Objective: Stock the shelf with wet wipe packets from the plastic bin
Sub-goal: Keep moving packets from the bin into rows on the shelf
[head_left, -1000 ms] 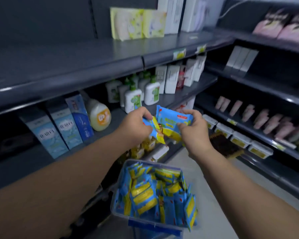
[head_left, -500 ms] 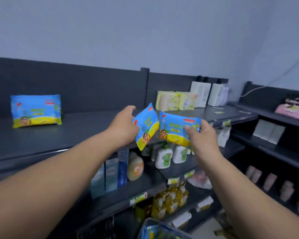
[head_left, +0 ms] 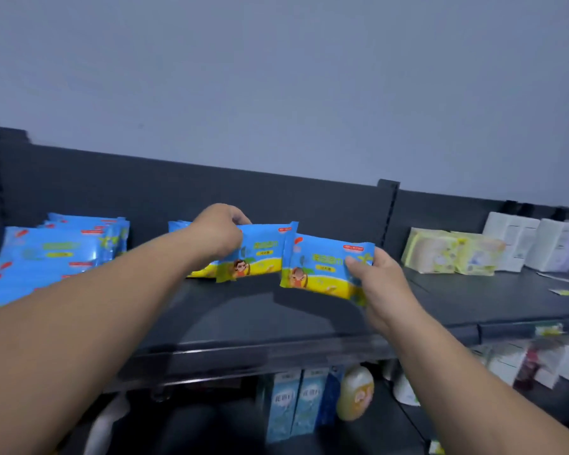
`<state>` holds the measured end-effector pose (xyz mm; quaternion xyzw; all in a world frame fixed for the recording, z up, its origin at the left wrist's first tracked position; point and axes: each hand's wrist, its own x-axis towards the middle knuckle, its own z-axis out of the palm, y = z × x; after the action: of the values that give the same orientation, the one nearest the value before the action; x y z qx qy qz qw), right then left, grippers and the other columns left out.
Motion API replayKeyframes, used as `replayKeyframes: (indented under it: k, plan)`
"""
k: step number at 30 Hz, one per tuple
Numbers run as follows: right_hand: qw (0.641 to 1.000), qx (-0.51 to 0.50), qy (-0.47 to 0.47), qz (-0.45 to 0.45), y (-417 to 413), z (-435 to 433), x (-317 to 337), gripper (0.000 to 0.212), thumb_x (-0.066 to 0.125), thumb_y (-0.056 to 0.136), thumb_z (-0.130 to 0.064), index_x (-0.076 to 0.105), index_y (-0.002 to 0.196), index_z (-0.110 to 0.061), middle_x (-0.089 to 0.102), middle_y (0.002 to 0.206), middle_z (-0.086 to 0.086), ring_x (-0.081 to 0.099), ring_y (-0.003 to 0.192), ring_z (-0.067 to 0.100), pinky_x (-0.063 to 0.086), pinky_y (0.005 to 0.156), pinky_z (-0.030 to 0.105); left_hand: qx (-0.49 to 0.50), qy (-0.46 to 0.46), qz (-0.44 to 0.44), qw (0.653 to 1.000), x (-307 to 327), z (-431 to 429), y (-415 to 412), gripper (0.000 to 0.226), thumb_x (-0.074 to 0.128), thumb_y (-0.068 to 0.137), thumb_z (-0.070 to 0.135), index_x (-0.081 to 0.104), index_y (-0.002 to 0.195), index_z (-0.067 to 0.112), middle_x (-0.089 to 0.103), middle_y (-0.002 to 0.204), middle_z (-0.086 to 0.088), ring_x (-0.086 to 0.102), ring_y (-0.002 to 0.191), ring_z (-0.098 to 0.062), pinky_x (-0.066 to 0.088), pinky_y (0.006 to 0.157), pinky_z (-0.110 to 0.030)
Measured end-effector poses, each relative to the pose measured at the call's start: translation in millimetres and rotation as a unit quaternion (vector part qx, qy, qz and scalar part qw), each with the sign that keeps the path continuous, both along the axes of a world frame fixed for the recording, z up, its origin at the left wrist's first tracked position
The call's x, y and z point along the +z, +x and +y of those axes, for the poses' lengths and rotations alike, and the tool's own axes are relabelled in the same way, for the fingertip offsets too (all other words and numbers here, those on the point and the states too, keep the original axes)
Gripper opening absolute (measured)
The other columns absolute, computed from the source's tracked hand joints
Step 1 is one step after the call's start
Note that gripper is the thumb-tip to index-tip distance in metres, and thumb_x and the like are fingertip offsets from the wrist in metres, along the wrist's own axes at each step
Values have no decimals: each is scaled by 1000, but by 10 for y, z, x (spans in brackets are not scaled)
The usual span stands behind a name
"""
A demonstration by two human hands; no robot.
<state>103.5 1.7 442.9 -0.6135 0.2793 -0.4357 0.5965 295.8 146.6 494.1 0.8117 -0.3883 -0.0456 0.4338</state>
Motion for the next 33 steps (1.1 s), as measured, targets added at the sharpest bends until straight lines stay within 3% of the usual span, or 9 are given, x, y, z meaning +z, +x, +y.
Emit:
replayKeyframes:
  k: [7, 11, 13, 15, 17, 22, 25, 30, 33]
  plan:
    - [991, 112, 53, 42, 882, 99, -122, 15, 54, 96, -7, 60, 109, -10, 75, 96, 7, 73, 85, 23, 58, 75, 39, 20, 98, 7, 995, -83, 86, 782, 32, 53, 87, -3, 63, 98, 25, 52, 74, -1, 49, 63, -16, 41, 51, -22]
    - [985, 138, 77, 62, 1324, 141, -247, 19, 54, 95, -4, 58, 112, -10, 74, 101, 8, 72, 89, 25, 58, 83, 43, 12, 143, -3, 990, -143, 64, 1062, 29, 57, 87, -1, 67, 105, 19, 53, 72, 0, 48, 59, -14, 37, 47, -22]
    - [984, 141, 78, 80, 1502, 153, -309, 20, 54, 93, -2, 58, 111, -11, 74, 101, 8, 72, 90, 25, 57, 85, 46, 10, 169, -12, 986, -166, 46, 1159, 30, 57, 89, 0, 66, 110, 19, 61, 86, -2, 51, 66, -15, 39, 49, -22]
    - [984, 130, 65, 103, 1652, 160, -349, 19, 56, 91, 1, 59, 104, -13, 74, 99, 8, 72, 86, 23, 58, 82, 42, 16, 185, -29, 982, -188, 19, 1246, 33, 53, 90, 0, 65, 115, 19, 62, 114, -4, 53, 82, -17, 43, 62, -22]
    - [983, 123, 53, 121, 1770, 173, -361, 18, 59, 90, 1, 60, 98, -15, 73, 98, 8, 72, 85, 23, 59, 78, 39, 23, 191, -39, 981, -200, -10, 1303, 37, 46, 92, -2, 64, 117, 18, 58, 125, -4, 52, 92, -18, 42, 72, -24]
    - [984, 110, 5, 140, 1932, 210, -327, 17, 64, 86, 3, 60, 93, -13, 72, 89, 3, 71, 74, 15, 59, 65, 29, 34, 195, -66, 978, -222, -80, 1433, 27, 50, 90, 0, 67, 103, 15, 59, 104, -4, 53, 87, -21, 43, 64, -24]
    - [984, 110, -21, 141, 1977, 212, -316, 18, 67, 85, 3, 61, 92, -13, 71, 84, -2, 69, 67, 9, 55, 58, 22, 48, 189, -68, 978, -227, -110, 1493, 25, 46, 89, -2, 63, 104, 9, 57, 100, -8, 52, 83, -25, 43, 68, -29]
    - [980, 84, -71, 167, 2039, 249, -395, 31, 78, 76, -4, 57, 91, -20, 72, 91, -3, 71, 84, 15, 59, 81, 38, 43, 180, -74, 980, -303, -115, 1488, 19, 45, 84, -1, 50, 94, 14, 50, 98, -8, 40, 79, -24, 34, 66, -31]
    - [979, 72, -84, 174, 2006, 271, -438, 35, 80, 74, -6, 55, 93, -21, 69, 90, -6, 69, 83, 11, 58, 82, 35, 44, 159, -50, 985, -344, -68, 1468, 21, 46, 83, 5, 50, 99, 18, 42, 112, -7, 44, 74, -24, 39, 64, -32]
